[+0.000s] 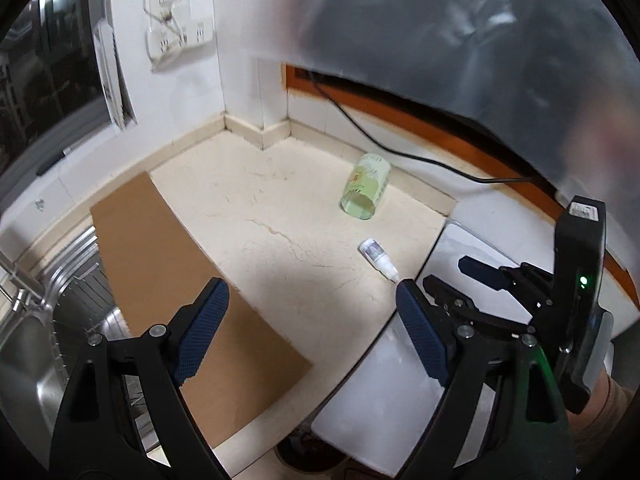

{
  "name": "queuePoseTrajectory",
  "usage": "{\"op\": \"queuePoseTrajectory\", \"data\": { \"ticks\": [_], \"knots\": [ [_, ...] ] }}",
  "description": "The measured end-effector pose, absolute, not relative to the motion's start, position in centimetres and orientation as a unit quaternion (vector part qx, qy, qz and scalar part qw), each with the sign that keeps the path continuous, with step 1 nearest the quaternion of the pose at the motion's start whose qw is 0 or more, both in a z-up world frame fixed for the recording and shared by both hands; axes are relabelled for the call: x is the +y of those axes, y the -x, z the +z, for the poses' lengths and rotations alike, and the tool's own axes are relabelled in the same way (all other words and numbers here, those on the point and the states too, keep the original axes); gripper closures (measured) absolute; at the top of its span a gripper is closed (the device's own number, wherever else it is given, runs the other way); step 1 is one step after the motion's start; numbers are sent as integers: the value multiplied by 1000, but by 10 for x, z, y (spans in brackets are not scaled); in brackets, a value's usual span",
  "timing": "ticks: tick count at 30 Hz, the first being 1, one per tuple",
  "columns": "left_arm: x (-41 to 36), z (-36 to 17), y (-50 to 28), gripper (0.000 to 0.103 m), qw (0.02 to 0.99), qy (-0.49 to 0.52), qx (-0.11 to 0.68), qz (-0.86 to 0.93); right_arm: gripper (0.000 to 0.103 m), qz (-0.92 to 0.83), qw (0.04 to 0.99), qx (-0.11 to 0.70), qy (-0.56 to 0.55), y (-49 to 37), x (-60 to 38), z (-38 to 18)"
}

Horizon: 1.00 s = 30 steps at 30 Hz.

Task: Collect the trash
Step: 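Grasp the white bottle with the right gripper while the left gripper grasps the green cup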

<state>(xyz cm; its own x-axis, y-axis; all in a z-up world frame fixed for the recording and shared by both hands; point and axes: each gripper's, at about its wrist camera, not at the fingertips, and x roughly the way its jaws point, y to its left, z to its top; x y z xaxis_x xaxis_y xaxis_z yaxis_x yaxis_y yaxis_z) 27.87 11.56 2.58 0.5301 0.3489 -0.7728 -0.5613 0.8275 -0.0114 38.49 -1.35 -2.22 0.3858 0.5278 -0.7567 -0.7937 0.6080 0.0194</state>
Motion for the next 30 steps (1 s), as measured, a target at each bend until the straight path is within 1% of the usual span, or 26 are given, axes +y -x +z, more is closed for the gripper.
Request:
{"op": "queuePoseTrajectory", "data": {
  "ticks": [5, 8, 14, 20, 22, 24, 25, 26, 30],
  "knots": [
    [139, -7, -317, 20, 847, 144, 433, 274, 57, 407, 799, 407, 174, -440, 12, -62],
    [147, -23, -326, 20, 839, 147, 446, 277, 57, 408, 787, 432, 167, -463, 26, -87],
    [165, -53, -344, 20, 820, 149, 469, 294, 57, 423, 763, 457, 170, -479, 48, -123],
    [175, -62, -357, 20, 811, 158, 474, 304, 58, 429, 754, 462, 183, -483, 66, -146],
    [174, -60, -360, 20, 812, 158, 473, 303, 61, 426, 756, 460, 189, -483, 71, -151],
    [171, -57, -365, 20, 815, 155, 471, 300, 69, 428, 755, 459, 192, -485, 75, -154],
    [169, -56, -368, 20, 816, 153, 471, 298, 71, 427, 755, 458, 194, -485, 76, -155],
    [168, -55, -371, 20, 817, 151, 471, 296, 75, 428, 755, 457, 195, -485, 75, -156],
    [162, -51, -383, 20, 822, 141, 472, 286, 79, 432, 754, 456, 191, -483, 70, -155]
  ]
}}
